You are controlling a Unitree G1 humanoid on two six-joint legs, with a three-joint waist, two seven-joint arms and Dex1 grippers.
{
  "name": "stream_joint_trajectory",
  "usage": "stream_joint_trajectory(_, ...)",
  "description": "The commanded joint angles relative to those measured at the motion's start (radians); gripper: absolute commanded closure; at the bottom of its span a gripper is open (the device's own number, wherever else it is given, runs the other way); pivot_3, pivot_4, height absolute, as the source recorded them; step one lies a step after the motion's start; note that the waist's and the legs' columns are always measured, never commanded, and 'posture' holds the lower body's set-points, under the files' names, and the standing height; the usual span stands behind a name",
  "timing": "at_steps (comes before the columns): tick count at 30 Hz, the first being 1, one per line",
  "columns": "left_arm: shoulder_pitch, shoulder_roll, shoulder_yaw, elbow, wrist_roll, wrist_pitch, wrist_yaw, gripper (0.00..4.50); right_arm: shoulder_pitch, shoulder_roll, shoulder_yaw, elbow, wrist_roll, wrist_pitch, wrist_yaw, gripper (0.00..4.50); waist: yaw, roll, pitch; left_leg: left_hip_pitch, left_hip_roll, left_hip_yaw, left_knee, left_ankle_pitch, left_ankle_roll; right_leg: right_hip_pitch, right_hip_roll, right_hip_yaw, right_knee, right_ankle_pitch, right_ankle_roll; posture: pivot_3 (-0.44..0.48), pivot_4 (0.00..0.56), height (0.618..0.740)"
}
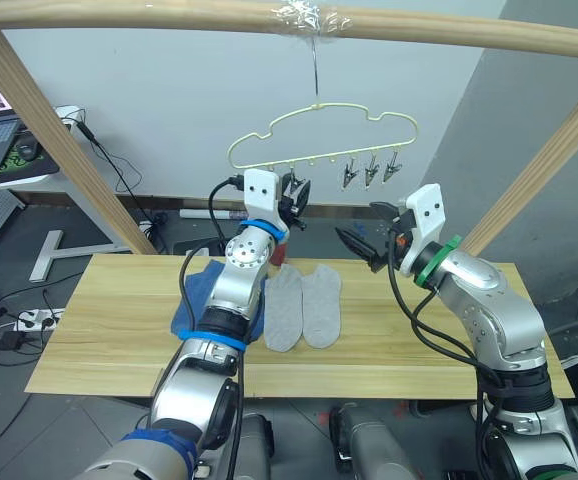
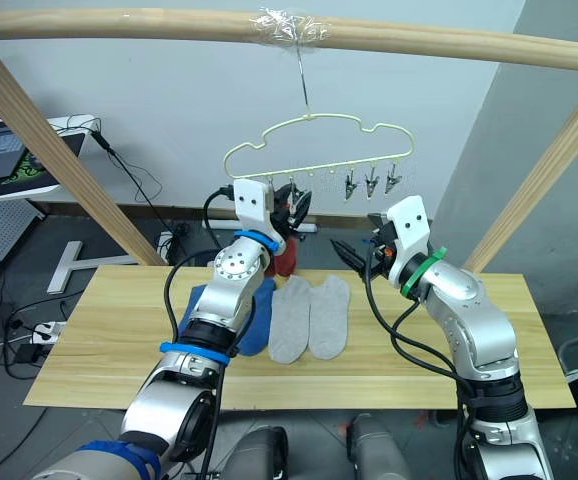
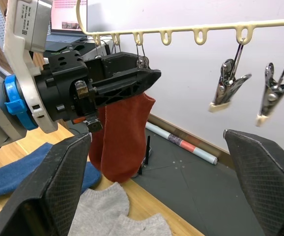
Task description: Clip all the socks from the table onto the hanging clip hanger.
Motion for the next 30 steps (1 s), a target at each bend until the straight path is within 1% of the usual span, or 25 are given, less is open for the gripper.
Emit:
stream_joint_trajectory(1, -0.033, -0.001, -0.005, -0.012, 0.011, -0.024, 0.004, 2.66, -0.005, -0.005, -0.019, -0.036, 0.014, -0.01, -0.004, 0.0, 0.0, 0.0, 0.0, 0.0, 0.0, 0.0, 0.0, 0.0, 0.0, 0.0, 0.0, 0.0, 0.0, 0.0, 0.0, -0.118, 0.216, 0.74)
stream_joint_trajectory(25, -0.03, 0.007, -0.002, -0.003, 0.02, -0.025, 0.006, 2.66, -0.01, -0.005, -0.015, -0.036, 0.015, -0.011, 0.0, 0.0, 0.0, 0.0, 0.0, 0.0, 0.0, 0.0, 0.0, 0.0, 0.0, 0.0, 0.0, 0.0, 0.0, 0.0, 0.0, -0.113, 0.214, 0.74)
stream_joint_trajectory(30, -0.036, 0.018, -0.008, 0.017, 0.04, -0.024, 0.013, 2.66, -0.007, -0.005, -0.016, -0.038, 0.016, -0.01, -0.002, 0.0, 0.0, 0.0, 0.0, 0.0, 0.0, 0.0, 0.0, 0.0, 0.0, 0.0, 0.0, 0.0, 0.0, 0.0, 0.0, -0.113, 0.214, 0.74)
